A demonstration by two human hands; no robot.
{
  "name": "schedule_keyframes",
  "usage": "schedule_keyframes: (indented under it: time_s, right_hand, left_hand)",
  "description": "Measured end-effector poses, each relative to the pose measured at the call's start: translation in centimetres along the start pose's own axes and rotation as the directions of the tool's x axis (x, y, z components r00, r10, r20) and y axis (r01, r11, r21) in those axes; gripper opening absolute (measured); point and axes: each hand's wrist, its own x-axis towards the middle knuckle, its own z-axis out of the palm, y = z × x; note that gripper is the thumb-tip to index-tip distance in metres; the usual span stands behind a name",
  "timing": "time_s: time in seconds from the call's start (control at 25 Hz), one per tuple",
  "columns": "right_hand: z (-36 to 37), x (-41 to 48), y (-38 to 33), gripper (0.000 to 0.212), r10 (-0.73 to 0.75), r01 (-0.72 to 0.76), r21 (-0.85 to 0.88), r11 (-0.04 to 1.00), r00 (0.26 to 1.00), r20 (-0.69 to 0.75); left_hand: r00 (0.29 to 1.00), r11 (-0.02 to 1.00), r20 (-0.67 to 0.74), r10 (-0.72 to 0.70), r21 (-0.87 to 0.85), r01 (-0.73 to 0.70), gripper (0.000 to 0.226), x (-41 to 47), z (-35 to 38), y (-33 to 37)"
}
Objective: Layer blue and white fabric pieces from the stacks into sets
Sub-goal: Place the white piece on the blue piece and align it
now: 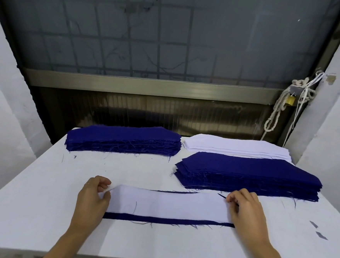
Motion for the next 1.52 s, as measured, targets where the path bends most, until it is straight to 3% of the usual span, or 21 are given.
schedule_keyframes:
  time_s: [0.2, 0.4, 0.68, 0.88, 1.04, 1.2, 1.4, 1.52]
  right_hand:
    - [0.0, -0.1, 0.0, 0.026, 0.051, -0.052, 0.008, 0.999, 0.997, 0.056]
    - [-1.0, 1.6, -2.1, 0.027, 0.046, -0.046, 0.006, 0.999, 0.999, 0.007]
    - [0.0, 12.3, -9.7, 0.023, -0.091, 0.089, 0.151, 0.984, 0.996, 0.003]
    - [5.2, 19.3, -13.6, 0.019, -0.122, 0.088, 0.211, 0.973, 0.981, 0.152]
    - [9.1, 23.7, -15.3, 0.013, -0.164, 0.128, 0.162, 0.978, 0.959, 0.230]
    - [12.0, 26.1, -16.2, 0.009, -0.206, 0.188, 0.096, 0.977, 0.950, 0.233]
    - [14.8, 27.0, -17.6, 0.024, -0.293, 0.298, 0.016, 0.954, 0.924, 0.245]
    - [15.5, 27.7, -19.0, 0.042, -0.357, 0.363, 0.033, 0.931, 0.889, 0.288]
  left_hand:
    - [0.998, 0.995, 0.047, 0.032, 0.093, -0.036, 0.033, 0.0, 0.2, -0.1]
    - [0.968, 0.959, 0.243, 0.066, 0.254, -0.129, 0.028, 2.9, -0.3, 1.0]
    - [0.969, 0.963, 0.167, 0.179, 0.171, -0.208, 0.008, 14.8, -0.4, 5.3]
    - [0.969, 0.942, 0.224, 0.104, 0.291, -0.168, 0.012, 22.0, 1.2, 4.7]
    - [0.960, 0.896, 0.274, 0.063, 0.407, -0.176, 0.026, 26.2, 2.4, 3.1]
    - [0.957, 0.923, 0.289, 0.018, 0.363, -0.127, 0.010, 27.6, 4.0, 1.9]
    - [0.927, 0.784, 0.327, 0.187, 0.519, -0.341, 0.019, 27.8, 4.6, 1.1]
    - [0.870, 0.692, 0.386, 0.308, 0.536, -0.483, 0.024, 27.7, 4.8, 0.3]
